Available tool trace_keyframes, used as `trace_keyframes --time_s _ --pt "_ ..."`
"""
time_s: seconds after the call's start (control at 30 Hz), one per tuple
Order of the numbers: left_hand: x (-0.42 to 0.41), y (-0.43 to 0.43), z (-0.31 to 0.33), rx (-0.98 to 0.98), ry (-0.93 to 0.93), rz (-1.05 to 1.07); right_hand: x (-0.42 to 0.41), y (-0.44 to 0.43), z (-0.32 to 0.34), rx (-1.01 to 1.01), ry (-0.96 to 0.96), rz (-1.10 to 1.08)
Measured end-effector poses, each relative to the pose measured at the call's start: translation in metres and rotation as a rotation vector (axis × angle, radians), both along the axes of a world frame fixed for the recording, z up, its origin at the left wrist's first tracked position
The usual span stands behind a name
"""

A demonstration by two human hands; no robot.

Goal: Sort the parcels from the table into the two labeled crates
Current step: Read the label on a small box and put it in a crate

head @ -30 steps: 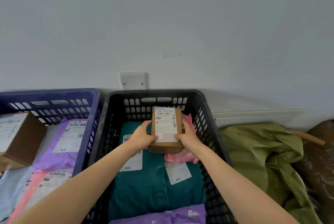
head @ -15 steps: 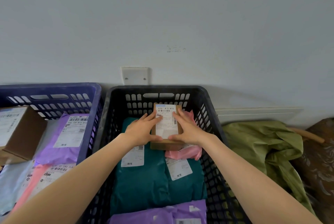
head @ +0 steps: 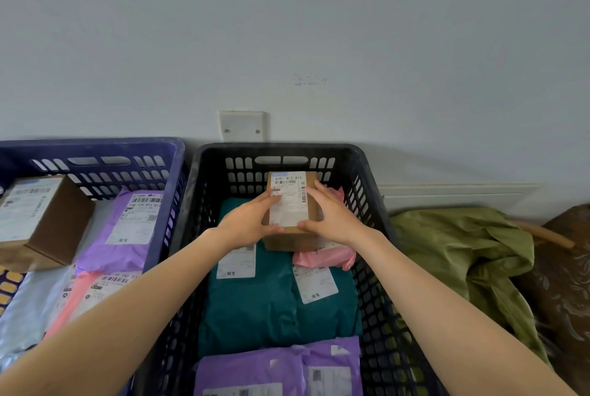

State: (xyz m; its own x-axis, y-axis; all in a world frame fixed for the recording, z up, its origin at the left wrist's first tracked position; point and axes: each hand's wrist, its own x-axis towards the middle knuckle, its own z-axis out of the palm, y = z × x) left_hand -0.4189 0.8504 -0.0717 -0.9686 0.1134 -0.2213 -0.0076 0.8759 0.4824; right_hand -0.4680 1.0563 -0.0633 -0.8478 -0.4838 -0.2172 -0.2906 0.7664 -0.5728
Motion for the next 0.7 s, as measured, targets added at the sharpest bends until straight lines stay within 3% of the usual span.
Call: trace_keyframes --time_s 0.23,0.7 --pt "0.032 0.003 0.025 0.021 0.051 0.089 0.026 0.002 0.018 -0.15 0.054 -0.024" --pt "0.183 -0.008 0.099 0.125 0.454 0.405 0.127 -0.043 0.073 -0.504 0.132 0.115"
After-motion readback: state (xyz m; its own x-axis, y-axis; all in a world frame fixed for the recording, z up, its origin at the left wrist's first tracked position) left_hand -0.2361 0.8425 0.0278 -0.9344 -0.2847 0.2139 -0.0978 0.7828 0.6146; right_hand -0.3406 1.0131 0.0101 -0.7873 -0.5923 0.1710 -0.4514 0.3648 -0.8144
